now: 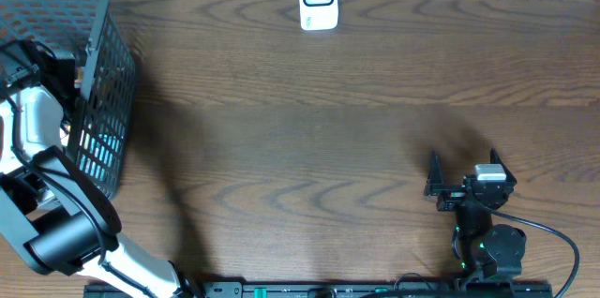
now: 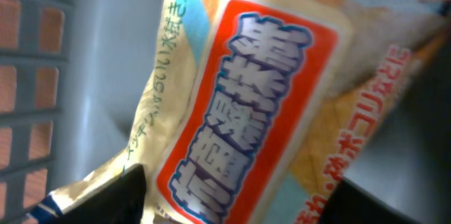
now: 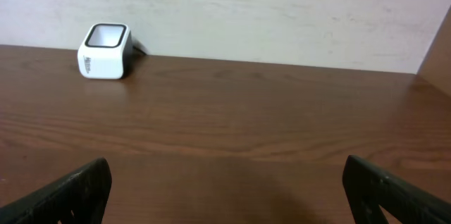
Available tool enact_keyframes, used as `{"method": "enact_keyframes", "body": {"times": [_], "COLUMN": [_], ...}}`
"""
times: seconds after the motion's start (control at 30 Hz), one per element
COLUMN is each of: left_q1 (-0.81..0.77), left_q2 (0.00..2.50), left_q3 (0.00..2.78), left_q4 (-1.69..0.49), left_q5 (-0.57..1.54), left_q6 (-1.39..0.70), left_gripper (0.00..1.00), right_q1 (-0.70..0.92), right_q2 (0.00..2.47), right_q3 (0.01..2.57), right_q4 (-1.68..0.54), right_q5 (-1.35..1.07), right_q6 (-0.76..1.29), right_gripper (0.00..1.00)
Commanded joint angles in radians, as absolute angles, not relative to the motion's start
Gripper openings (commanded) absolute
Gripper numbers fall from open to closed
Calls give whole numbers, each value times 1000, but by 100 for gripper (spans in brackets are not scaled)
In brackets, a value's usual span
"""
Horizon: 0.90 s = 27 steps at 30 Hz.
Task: Scan the item barcode
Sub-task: 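Grasp the yellow-orange snack bag in the basket with the left gripper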
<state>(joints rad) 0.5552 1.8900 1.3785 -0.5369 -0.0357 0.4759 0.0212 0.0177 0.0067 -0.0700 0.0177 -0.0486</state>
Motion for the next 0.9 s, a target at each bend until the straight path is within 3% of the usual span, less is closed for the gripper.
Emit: {"method": "enact_keyframes", "body": {"times": [0.0, 0.1, 0.13, 0.17, 0.33, 0.57, 0.6, 0.63, 0.67, 0.87], "left_q1": [557, 557, 557, 557, 558, 558, 558, 557, 557, 558], "left_q2": [1931, 1964, 1975, 1977, 1935, 1705, 1673, 1652, 1635, 1684], "left_q3": [1377, 1377, 1377, 1377, 1394, 1410, 1410, 1409, 1409, 1409], "left_q4": [-525, -545, -557, -565, -565, -392, -369, -356, -352, -360], "left_q5": [-52, -16, 9, 19, 15, 16, 16, 17, 16, 15], "left_q6": [490, 489, 489, 489, 454, 102, 79, 80, 83, 283], "left_gripper": [47, 47, 41, 8, 7, 8, 24, 57, 95, 98], "right_q1": [30, 30, 30, 30, 30, 30, 30, 30, 30, 30], "right_q2": [13, 13, 13, 13, 13, 13, 13, 13, 13, 13], "right_q3": [6, 5, 5, 5, 5, 5, 5, 5, 6, 6], "right_q4": [-73, -73, -73, -73, -73, -73, -73, -73, -73, -73], "right_q5": [16, 16, 16, 16, 16, 16, 16, 16, 16, 16], "right_q6": [-57, -57, -57, -57, -57, -57, -57, -57, -57, -57], "right_gripper": [99, 99, 99, 99, 99, 99, 99, 99, 99, 99]}}
